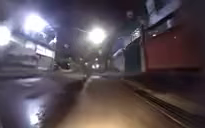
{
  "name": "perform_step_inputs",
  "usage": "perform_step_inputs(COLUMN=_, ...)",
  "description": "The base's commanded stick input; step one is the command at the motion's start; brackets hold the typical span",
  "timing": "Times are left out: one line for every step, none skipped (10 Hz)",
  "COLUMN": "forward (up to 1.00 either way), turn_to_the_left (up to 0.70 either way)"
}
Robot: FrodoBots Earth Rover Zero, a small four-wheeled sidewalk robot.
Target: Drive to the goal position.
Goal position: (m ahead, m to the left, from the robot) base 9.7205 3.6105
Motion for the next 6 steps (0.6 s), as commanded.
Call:
perform_step_inputs(forward=0.70, turn_to_the_left=0.00)
perform_step_inputs(forward=0.70, turn_to_the_left=0.00)
perform_step_inputs(forward=0.70, turn_to_the_left=0.00)
perform_step_inputs(forward=0.70, turn_to_the_left=0.00)
perform_step_inputs(forward=0.70, turn_to_the_left=0.00)
perform_step_inputs(forward=0.70, turn_to_the_left=0.00)
